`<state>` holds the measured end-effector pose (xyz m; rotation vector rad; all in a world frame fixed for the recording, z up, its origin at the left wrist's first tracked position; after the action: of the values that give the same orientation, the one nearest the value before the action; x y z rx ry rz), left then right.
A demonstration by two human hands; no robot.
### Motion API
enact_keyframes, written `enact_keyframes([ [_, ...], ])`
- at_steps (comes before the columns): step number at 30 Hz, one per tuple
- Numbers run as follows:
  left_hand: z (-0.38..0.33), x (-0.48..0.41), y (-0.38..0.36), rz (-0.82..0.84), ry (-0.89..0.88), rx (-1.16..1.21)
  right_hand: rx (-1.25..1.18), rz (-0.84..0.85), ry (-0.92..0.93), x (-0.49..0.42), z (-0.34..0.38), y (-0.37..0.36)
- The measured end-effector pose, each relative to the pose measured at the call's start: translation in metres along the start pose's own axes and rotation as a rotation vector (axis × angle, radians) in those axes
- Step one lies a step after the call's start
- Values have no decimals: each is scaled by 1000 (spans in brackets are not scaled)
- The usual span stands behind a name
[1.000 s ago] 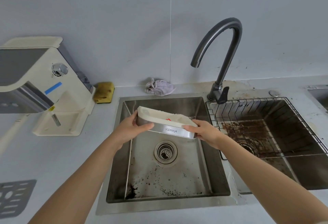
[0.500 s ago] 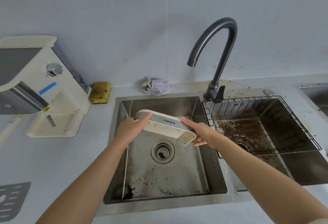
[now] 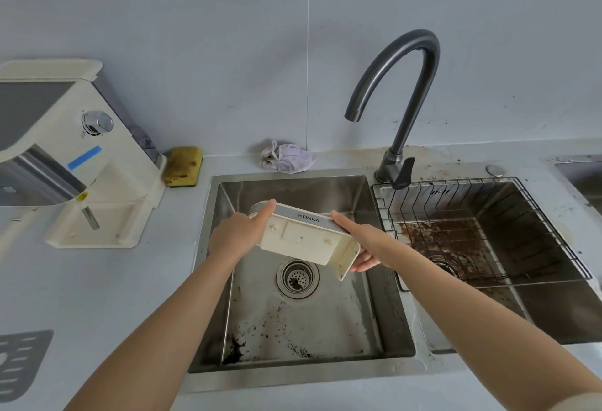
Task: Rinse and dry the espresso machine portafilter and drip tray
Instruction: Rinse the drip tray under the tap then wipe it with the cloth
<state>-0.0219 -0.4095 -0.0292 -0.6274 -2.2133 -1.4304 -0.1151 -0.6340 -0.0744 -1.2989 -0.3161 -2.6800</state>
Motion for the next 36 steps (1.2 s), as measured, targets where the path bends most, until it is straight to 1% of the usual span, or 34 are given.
enact_keyframes([
  [6,9,-2,-3,37,38,44,35,9,-4,-4,6,0],
  [11,15,-8,-5,60,43,120,65,-29,-23,-10,12,2],
  [12,17,-9,-6,78,41,184,65,-38,-18,-11,13,3],
  [14,21,-10,-7,131,37,389,76,-55,21,-15,17,4],
  [18,27,-11,-15,230,-16,786,102,-106,161,-22,26,8],
  [22,35,-16,-25,270,-97,1106,146,-84,308,-21,37,2],
  [25,40,-19,-29,268,-146,1242,188,-78,389,-19,45,-4],
  [28,45,-22,-31,259,-167,1400,301,-117,446,-16,51,-8],
  [31,52,-31,-27,223,-182,1447,357,-135,540,-16,58,-15],
  [33,54,-36,-25,232,-186,1475,363,-146,587,-17,64,-17],
  [36,55,-44,-23,257,-201,1521,406,-154,608,-21,72,-18],
])
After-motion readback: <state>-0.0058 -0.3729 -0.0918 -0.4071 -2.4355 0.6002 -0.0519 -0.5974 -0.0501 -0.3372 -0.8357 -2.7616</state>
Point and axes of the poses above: each hand's wrist, its own x-axis away from the middle knuckle, its own y-axis out of the back of the hand, z = x × y, the point moved 6 cm from there along -x, towards the middle knuckle, and after that the axes turned 14 degrees about z, right-handed, at the moved point
